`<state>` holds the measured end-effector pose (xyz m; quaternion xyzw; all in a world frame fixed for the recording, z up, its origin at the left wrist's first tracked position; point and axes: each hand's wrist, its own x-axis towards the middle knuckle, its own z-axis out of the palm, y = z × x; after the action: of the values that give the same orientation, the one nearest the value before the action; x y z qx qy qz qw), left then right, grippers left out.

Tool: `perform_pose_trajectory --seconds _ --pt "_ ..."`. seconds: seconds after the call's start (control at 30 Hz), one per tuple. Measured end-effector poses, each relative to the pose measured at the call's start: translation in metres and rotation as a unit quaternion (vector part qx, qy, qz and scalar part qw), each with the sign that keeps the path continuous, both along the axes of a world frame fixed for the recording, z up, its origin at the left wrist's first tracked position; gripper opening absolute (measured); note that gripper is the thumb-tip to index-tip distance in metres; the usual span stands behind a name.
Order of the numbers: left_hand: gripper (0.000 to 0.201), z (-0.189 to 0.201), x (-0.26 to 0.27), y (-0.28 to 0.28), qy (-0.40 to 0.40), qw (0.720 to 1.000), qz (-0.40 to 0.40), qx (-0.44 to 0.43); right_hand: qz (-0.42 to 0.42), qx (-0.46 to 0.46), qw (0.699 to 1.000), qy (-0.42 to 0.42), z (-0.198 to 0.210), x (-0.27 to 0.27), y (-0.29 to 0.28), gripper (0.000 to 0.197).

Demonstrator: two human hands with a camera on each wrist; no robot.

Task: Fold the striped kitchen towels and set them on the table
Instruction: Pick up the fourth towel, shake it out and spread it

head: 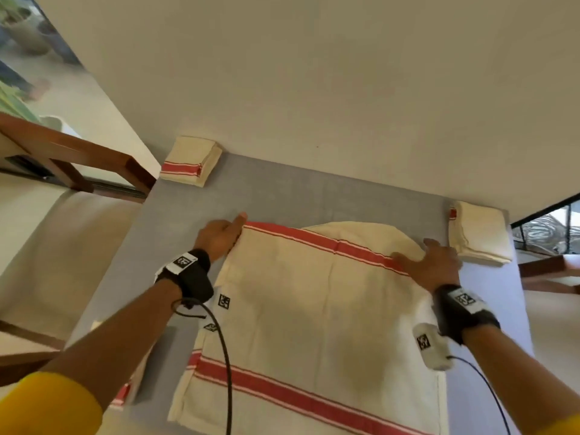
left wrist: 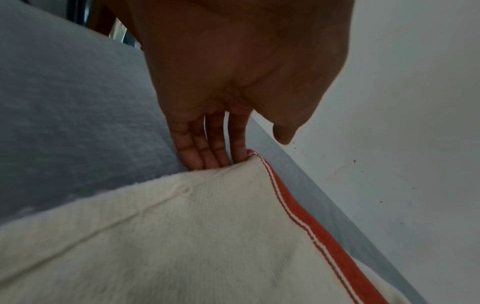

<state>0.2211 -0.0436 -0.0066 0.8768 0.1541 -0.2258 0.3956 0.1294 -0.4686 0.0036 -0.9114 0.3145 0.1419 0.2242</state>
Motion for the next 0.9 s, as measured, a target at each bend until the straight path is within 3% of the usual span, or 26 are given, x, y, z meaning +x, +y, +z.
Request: perform_pose_trajectory --seconds 0.07,0.17,0.2,0.3,0.37,0.47,0.57,0.67,0.77,0.9 --pt "0.072 -0.012 0.015 -0.009 0.003 1.000 0.011 -0.011 0.048 0.010 0.999 0.017 -0.010 0.021 -0.008 0.074" --pt "0.087 -0.015 0.026 -0.014 0.054 0.997 0.012 -0.046 0.125 0.012 0.991 0.044 -0.008 0.028 -0.011 0.045" --pt "0.083 -0.012 0.028 -0.015 0.067 0.996 0.008 -0.059 0.135 0.008 0.990 0.049 -0.005 0.028 -0.013 0.040" --pt "0.042 0.006 0.038 -0.015 0.034 0.994 -0.014 -0.104 0.142 0.031 0.988 0.044 0.013 0.035 -0.019 0.028" --pt "0.038 0.023 0.041 -0.012 -0.021 0.986 -0.044 -0.157 0.148 0.064 0.987 -0.007 0.027 0.039 -0.026 0.024" --pt "0.037 0.031 0.045 -0.003 -0.086 0.975 -0.065 -0.195 0.129 0.112 0.972 -0.159 0.038 0.037 -0.040 0.022" --pt "0.041 0.024 0.057 0.001 -0.137 0.977 -0.092 -0.133 0.070 0.111 0.965 -0.226 0.025 0.039 -0.053 0.024" --pt "0.054 0.011 0.056 -0.008 -0.255 0.953 -0.149 0.063 -0.015 0.078 0.965 -0.248 0.009 0.038 -0.056 0.055" --pt "0.054 0.001 0.011 -0.041 -0.330 0.901 -0.261 0.105 -0.060 0.076 0.951 -0.293 0.003 0.024 -0.041 0.054" --pt "0.042 -0.023 -0.121 -0.111 -0.306 0.861 -0.405 0.014 -0.100 0.091 0.964 -0.228 -0.009 -0.006 -0.021 0.022"
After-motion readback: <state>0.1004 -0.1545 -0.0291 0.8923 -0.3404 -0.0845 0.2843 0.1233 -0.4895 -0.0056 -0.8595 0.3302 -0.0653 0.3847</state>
